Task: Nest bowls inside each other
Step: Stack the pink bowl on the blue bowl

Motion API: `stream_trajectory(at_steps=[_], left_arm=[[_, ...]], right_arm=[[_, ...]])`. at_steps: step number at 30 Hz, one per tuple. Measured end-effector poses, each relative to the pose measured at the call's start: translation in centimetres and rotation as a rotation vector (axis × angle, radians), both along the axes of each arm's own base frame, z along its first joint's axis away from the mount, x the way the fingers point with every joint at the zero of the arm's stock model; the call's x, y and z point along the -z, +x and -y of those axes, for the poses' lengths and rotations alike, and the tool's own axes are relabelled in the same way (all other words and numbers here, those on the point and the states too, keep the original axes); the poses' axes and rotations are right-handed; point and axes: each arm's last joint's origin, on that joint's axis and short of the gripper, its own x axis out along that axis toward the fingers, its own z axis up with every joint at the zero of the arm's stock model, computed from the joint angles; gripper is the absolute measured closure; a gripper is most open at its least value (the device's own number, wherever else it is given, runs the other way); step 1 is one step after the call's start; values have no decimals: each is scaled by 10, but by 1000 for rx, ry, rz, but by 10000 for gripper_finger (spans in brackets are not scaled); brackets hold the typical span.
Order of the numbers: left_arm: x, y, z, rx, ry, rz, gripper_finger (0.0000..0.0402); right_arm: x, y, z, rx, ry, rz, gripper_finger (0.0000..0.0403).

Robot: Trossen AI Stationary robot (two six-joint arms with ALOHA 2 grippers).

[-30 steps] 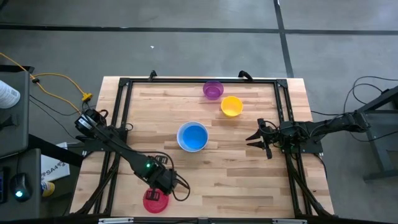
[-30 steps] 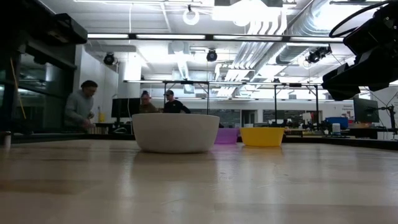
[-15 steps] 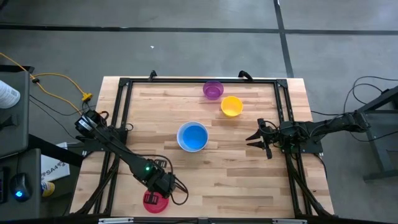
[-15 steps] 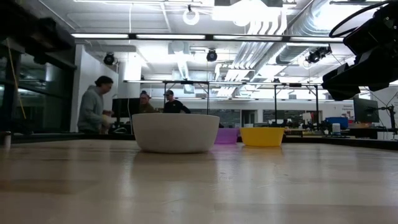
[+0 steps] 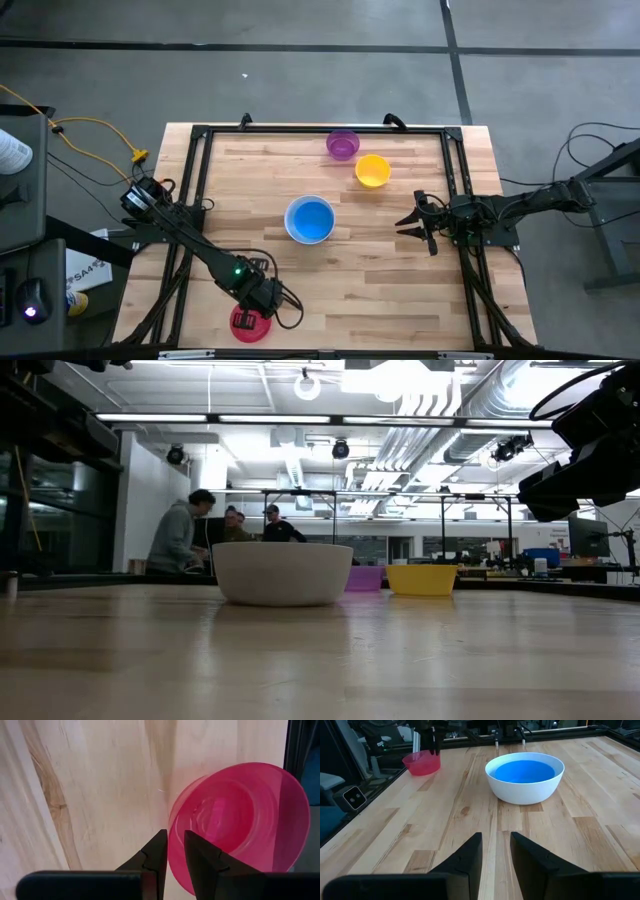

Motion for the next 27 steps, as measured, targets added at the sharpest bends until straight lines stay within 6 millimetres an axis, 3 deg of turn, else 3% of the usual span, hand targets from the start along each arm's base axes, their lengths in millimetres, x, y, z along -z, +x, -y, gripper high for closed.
stream_trajectory(at_steps=[27], left_arm=[[13,-1,0,10,-46,8,336]], right_arm=[[0,0,0,0,0,0,308]])
